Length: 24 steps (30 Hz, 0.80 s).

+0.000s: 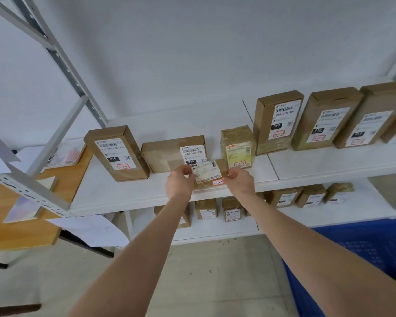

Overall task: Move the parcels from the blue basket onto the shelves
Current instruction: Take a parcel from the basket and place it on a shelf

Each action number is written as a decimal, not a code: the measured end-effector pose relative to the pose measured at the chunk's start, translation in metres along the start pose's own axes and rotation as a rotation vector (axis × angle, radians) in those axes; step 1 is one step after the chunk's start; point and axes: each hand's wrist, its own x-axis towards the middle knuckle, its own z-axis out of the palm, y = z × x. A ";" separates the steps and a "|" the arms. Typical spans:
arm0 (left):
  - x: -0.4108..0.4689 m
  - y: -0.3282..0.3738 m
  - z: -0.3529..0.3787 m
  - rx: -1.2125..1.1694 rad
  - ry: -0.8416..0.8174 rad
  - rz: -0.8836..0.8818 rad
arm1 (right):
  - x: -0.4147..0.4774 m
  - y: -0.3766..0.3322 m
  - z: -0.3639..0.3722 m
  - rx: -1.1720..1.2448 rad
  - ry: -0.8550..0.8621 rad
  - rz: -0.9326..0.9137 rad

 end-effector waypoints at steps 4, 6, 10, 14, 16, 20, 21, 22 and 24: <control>0.000 0.003 0.011 0.025 -0.057 0.009 | 0.006 0.003 -0.003 -0.014 0.014 0.025; -0.002 0.003 0.016 0.022 -0.089 0.006 | 0.009 0.006 -0.004 -0.030 0.010 0.037; -0.005 0.005 0.025 0.027 -0.128 0.021 | 0.012 0.014 -0.005 -0.022 0.022 0.055; -0.003 0.010 0.032 0.002 -0.162 0.030 | 0.015 0.015 -0.010 -0.035 0.032 0.056; -0.003 0.013 0.035 -0.022 -0.181 0.023 | 0.015 0.017 -0.014 -0.045 0.046 0.064; -0.003 0.018 0.040 -0.030 -0.208 0.025 | 0.015 0.019 -0.020 -0.051 0.066 0.064; -0.003 0.019 0.041 -0.032 -0.210 0.025 | 0.015 0.019 -0.021 -0.060 0.066 0.062; -0.003 0.020 0.042 -0.034 -0.211 0.025 | 0.015 0.019 -0.022 -0.069 0.064 0.063; -0.003 0.022 0.043 -0.027 -0.205 0.026 | 0.015 0.019 -0.024 -0.068 0.058 0.064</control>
